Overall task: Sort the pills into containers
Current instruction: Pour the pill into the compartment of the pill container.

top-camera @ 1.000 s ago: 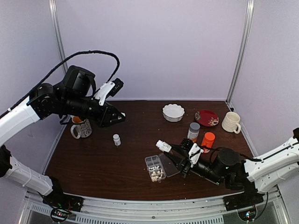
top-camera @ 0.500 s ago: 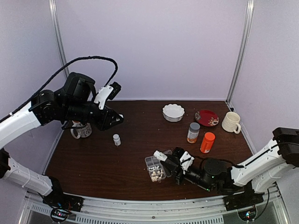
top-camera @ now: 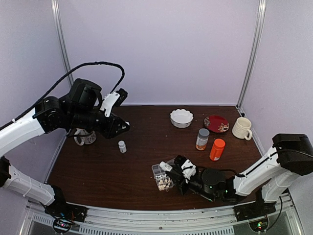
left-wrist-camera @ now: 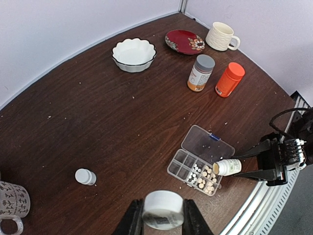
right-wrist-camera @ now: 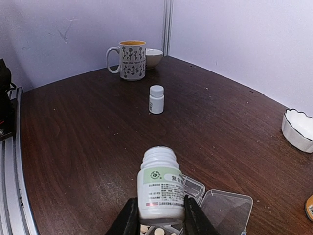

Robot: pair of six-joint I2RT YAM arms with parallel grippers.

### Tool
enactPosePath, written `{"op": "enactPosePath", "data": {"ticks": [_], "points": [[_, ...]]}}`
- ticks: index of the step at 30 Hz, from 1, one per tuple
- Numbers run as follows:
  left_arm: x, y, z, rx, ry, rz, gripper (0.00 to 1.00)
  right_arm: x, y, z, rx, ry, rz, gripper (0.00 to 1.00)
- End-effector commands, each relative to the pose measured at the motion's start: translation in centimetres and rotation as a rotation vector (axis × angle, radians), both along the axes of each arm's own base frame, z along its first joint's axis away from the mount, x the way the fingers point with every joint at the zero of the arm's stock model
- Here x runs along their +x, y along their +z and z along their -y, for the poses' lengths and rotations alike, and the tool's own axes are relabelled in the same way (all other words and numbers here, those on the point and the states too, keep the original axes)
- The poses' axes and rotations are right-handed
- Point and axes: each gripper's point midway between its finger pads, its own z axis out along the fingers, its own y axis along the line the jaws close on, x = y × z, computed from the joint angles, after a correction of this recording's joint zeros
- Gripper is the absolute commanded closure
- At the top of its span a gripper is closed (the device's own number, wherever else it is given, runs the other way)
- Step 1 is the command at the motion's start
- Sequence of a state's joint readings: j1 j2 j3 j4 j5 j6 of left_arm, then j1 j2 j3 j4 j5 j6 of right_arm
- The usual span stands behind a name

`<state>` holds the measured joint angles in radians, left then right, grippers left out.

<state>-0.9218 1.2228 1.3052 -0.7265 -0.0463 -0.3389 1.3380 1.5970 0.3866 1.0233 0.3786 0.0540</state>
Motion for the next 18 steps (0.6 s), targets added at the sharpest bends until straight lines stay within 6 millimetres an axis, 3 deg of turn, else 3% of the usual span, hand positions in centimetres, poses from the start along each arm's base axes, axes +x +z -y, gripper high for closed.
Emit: {"op": "enactPosePath", "data": {"ticks": [1, 7, 18], "points": [[0.8, -0.3, 0.6, -0.028, 0.017, 0.015, 1.0, 0.9, -1.1, 0.0, -0.006, -0.034, -0.079, 0.98], [1.1, -0.7, 0.5, -0.035, 0.025, 0.037, 1.0, 1.8, -2.5, 0.3, -0.028, -0.065, -0.128, 0.98], [1.6, -4.1, 0.4, 0.027, 0.049, 0.009, 1.0, 2.8, -4.3, 0.0, -0.079, -0.124, -0.171, 0.99]]}}
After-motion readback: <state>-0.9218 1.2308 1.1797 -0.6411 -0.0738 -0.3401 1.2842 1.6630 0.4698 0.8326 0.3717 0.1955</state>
